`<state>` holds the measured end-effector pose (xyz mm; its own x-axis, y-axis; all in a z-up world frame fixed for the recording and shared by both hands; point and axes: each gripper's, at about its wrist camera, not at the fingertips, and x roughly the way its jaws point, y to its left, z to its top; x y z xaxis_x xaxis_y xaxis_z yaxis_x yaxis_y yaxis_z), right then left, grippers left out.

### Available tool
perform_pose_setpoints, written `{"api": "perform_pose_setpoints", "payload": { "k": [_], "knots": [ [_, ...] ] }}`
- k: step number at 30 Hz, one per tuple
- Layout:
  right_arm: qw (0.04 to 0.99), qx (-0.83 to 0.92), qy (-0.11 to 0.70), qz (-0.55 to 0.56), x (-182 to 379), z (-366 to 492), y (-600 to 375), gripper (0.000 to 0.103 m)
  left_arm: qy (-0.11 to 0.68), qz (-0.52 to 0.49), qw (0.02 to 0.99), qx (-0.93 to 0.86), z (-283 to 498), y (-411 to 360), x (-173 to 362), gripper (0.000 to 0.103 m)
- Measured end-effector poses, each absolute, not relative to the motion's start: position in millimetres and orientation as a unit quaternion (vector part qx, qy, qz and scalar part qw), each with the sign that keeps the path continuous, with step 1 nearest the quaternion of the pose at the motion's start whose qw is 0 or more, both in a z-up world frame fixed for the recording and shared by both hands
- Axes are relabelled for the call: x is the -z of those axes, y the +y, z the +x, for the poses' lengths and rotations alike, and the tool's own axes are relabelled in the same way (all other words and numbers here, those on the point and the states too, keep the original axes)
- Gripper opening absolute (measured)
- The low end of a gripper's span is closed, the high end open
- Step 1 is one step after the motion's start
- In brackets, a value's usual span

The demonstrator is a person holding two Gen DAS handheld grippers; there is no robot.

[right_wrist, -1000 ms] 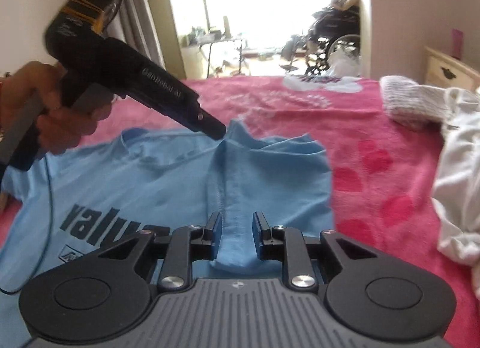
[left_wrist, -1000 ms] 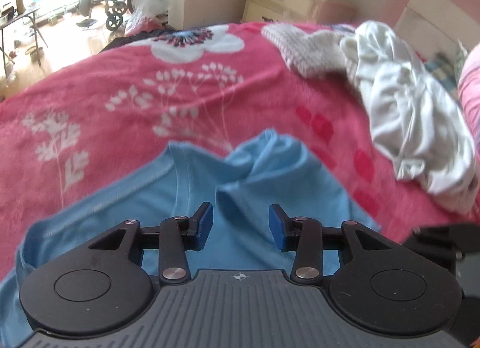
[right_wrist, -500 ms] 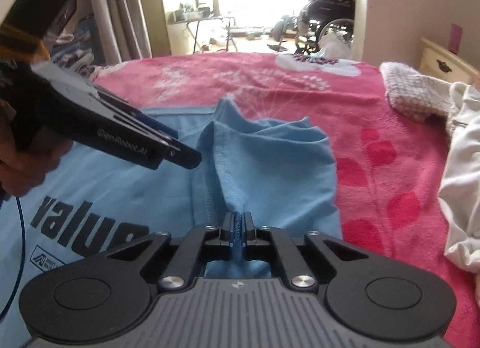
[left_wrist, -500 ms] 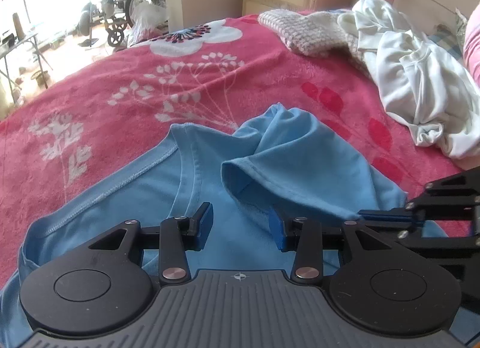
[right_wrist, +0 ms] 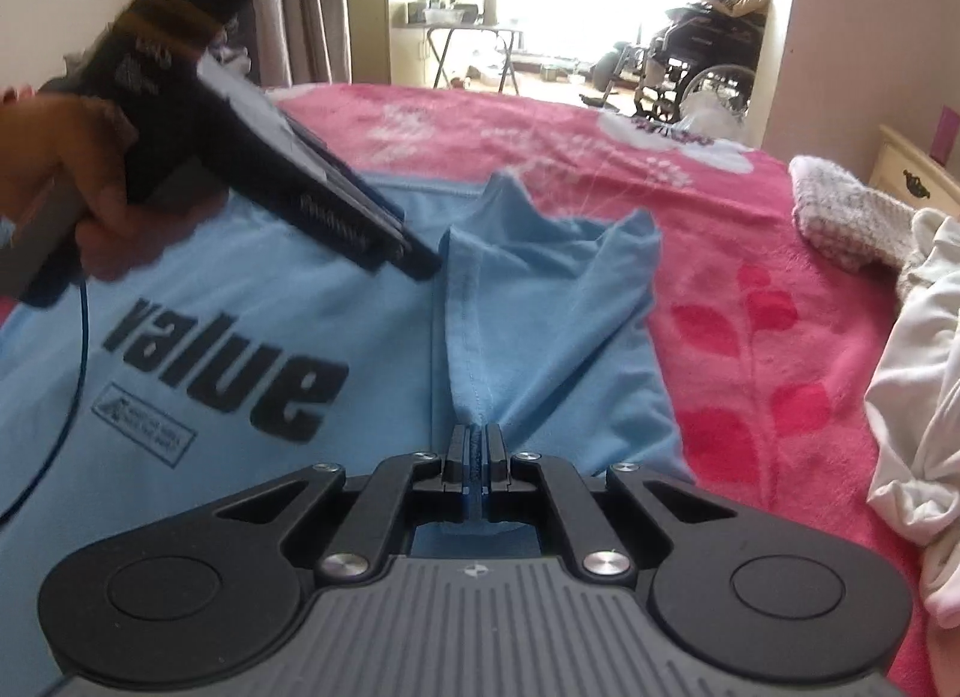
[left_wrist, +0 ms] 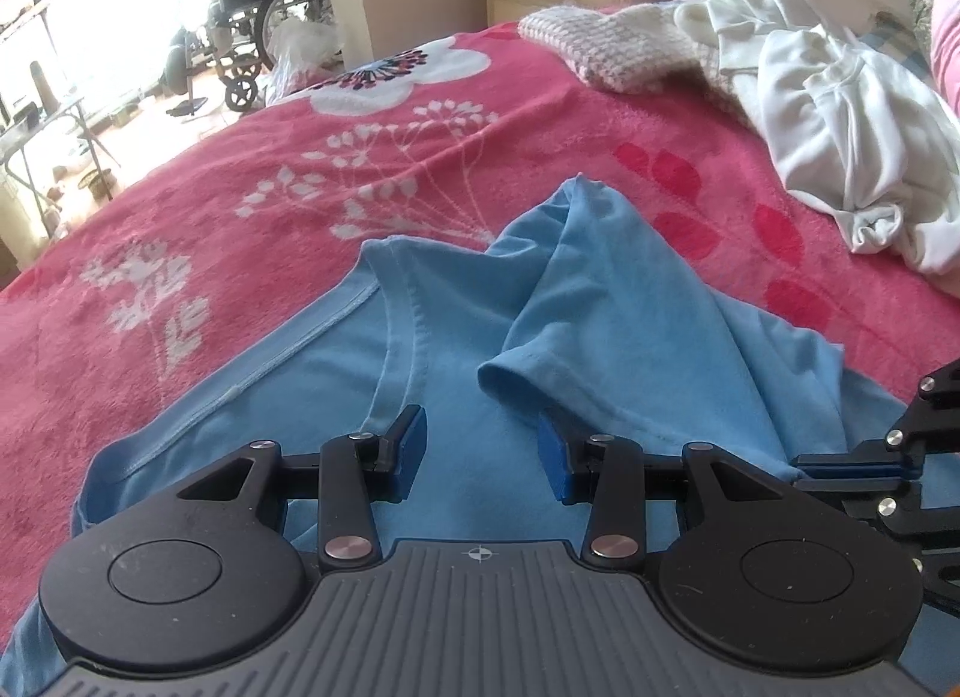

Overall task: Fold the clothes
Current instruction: 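Release the sleeve and open the right gripper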

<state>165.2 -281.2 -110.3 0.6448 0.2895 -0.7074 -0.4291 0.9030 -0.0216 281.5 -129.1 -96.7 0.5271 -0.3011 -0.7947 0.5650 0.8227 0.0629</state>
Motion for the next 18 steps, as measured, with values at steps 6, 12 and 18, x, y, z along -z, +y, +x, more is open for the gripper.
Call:
{"api": "perform_pose_setpoints", "payload": {
  "k": [6, 12, 18],
  "knots": [
    [0.901, -0.207, 0.375, -0.069, 108, 163, -290, 0.015, 0.423, 0.097, 0.865, 0.252, 285, -109, 78, 0.041],
    [0.909, -0.190, 0.370, 0.001, 99, 156, -318, 0.023, 0.435, 0.015, 0.869, 0.237, 304, -110, 76, 0.041],
    [0.906, -0.135, 0.393, 0.080, 107, 161, -356, 0.023, 0.447, 0.062, 0.865, 0.219, 310, -139, 96, 0.038]
  ]
}}
